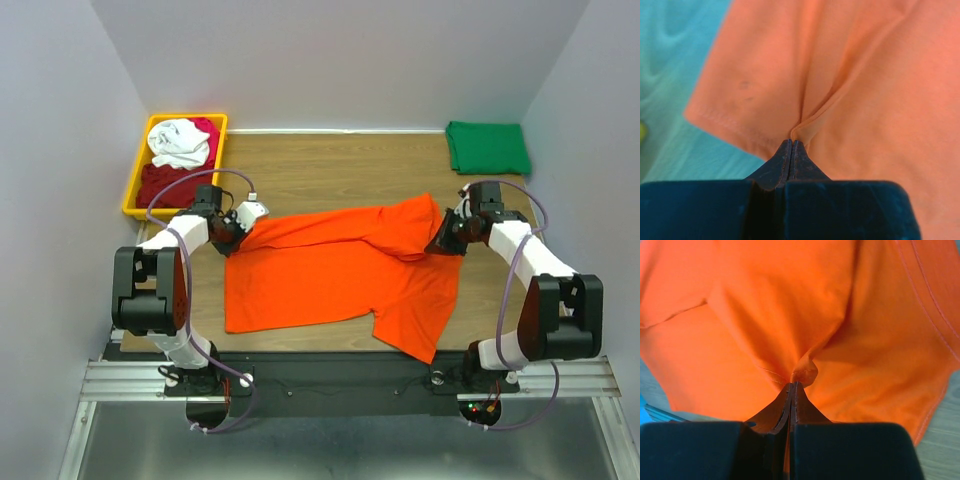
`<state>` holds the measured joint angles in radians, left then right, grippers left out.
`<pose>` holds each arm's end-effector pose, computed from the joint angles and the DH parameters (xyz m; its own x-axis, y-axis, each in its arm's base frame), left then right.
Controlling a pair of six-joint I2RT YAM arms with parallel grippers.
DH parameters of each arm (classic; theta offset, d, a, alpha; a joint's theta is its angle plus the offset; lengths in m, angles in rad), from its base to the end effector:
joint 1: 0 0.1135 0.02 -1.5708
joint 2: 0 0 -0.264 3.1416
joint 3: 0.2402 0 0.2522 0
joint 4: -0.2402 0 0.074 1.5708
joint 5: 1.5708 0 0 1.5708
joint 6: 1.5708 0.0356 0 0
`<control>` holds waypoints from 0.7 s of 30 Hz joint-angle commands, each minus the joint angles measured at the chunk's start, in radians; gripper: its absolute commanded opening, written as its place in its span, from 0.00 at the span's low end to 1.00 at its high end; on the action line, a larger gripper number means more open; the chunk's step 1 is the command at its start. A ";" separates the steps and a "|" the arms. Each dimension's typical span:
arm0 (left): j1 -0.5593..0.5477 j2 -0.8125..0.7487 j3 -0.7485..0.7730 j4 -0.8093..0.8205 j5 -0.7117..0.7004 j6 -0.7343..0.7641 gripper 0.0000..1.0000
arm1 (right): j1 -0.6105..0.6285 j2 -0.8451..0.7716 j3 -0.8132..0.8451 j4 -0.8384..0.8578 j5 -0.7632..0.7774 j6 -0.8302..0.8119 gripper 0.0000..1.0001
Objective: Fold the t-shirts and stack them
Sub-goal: Fold the tshirt
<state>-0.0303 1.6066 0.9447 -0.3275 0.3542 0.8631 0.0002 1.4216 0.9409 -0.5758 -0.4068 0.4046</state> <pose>0.3180 -0.0220 0.1844 -0.3767 0.7244 -0.5773 0.7770 0.5865 0.2289 0.2782 0.0141 0.2216 -0.8770 0.3614 -0.3166 0.1636 0.8443 0.5103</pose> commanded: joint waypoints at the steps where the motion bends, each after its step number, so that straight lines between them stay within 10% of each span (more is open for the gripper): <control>1: -0.025 -0.025 -0.038 0.039 -0.021 0.024 0.00 | -0.017 0.005 -0.020 -0.007 0.002 0.031 0.01; 21: -0.025 -0.079 0.048 -0.068 -0.001 0.028 0.00 | -0.046 -0.075 0.046 -0.042 -0.050 0.033 0.01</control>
<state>-0.0578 1.5887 0.9688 -0.3382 0.3264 0.8669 -0.0391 1.3827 0.9840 -0.6022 -0.4404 0.4397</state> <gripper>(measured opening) 0.033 0.012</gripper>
